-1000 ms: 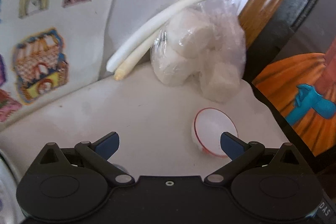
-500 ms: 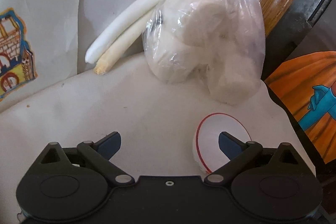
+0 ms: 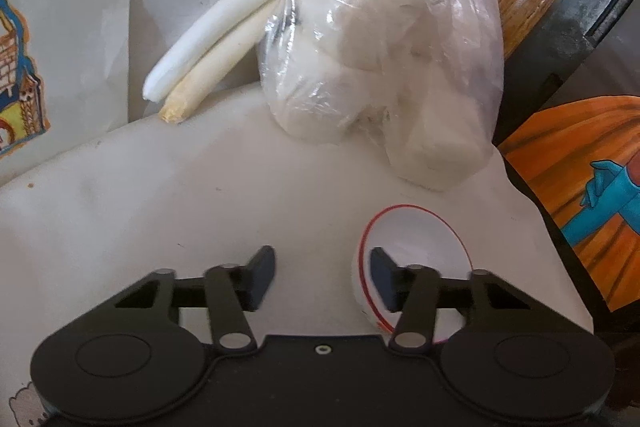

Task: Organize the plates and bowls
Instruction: 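Move both tools to the second white red-rimmed bowl, then close both tools on the second white bowl's rim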

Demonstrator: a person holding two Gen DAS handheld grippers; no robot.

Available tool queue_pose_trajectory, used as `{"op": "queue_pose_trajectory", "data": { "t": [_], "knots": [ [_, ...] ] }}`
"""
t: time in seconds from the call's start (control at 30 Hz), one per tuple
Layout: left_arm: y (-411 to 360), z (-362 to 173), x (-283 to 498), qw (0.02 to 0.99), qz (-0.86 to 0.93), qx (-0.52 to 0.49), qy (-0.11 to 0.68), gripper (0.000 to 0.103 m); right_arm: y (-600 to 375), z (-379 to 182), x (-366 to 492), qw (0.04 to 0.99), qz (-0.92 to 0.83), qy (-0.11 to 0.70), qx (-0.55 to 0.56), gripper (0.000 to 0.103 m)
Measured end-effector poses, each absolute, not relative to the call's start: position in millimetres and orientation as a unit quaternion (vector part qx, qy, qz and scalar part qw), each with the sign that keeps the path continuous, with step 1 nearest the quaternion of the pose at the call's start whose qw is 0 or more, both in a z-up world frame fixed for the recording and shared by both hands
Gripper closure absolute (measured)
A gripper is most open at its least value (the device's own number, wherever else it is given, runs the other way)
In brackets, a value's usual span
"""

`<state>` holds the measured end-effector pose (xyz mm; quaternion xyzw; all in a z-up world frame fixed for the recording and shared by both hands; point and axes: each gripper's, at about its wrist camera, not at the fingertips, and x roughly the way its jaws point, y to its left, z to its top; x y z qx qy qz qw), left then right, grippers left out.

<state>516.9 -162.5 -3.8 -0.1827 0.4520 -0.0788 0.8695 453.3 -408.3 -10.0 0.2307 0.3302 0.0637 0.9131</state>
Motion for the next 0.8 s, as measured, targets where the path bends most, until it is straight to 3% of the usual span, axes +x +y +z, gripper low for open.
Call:
{"op": "queue_pose_trajectory", "data": {
  "t": [0.2, 0.3, 0.8],
  "knots": [
    [-167, -2, 512, 0.866, -0.11, -0.199, 0.446, 0.094, -403, -7, 452, 0.91, 0.075, 0.33, 0.238, 0.077],
    [-171, -1, 510, 0.869, -0.11, -0.191, 0.443, 0.094, -402, -7, 452, 0.908, 0.076, 0.331, 0.247, 0.083],
    [-168, -4, 506, 0.869, -0.11, -0.202, 0.437, 0.094, -398, -11, 453, 0.903, 0.085, 0.334, 0.256, 0.086]
  ]
}}
